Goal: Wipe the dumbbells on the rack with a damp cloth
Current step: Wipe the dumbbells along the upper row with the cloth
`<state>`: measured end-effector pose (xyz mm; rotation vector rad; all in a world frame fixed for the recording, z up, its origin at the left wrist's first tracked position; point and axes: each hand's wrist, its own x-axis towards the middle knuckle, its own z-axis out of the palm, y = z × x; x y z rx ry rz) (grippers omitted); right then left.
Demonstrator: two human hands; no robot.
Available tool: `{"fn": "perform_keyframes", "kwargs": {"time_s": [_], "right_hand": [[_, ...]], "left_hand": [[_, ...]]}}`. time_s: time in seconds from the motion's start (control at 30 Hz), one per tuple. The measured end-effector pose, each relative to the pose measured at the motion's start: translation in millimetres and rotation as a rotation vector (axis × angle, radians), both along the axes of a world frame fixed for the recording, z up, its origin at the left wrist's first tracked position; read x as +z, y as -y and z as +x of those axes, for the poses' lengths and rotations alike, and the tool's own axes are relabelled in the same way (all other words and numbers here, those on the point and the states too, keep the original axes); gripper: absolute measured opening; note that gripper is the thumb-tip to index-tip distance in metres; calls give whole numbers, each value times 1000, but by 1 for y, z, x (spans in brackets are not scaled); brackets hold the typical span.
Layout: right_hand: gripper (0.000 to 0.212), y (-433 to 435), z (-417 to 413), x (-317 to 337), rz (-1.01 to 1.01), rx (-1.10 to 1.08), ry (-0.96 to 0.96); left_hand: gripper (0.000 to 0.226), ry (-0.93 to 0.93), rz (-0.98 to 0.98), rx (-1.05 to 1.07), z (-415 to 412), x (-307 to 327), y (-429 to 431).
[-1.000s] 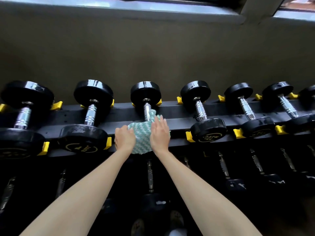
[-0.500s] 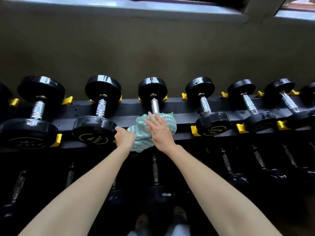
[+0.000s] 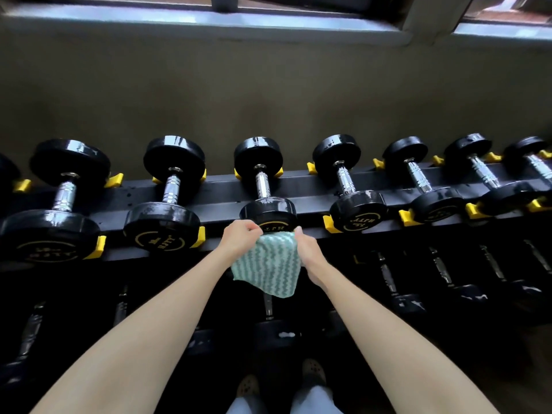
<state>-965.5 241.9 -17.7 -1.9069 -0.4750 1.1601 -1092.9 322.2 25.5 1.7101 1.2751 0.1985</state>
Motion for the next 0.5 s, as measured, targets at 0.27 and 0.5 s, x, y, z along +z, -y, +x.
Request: {"fn": "perform_keyframes", "kwargs": {"time_s": [0.27,0.5], "right_hand": [[14,41,83,-1,-205,-3,-51],[13,44,140,-19,-164,-151,-159]], "left_hand": [[20,-215,83,-377,76,5,17],[22,-358,116,-142,154,-25,25]]}}
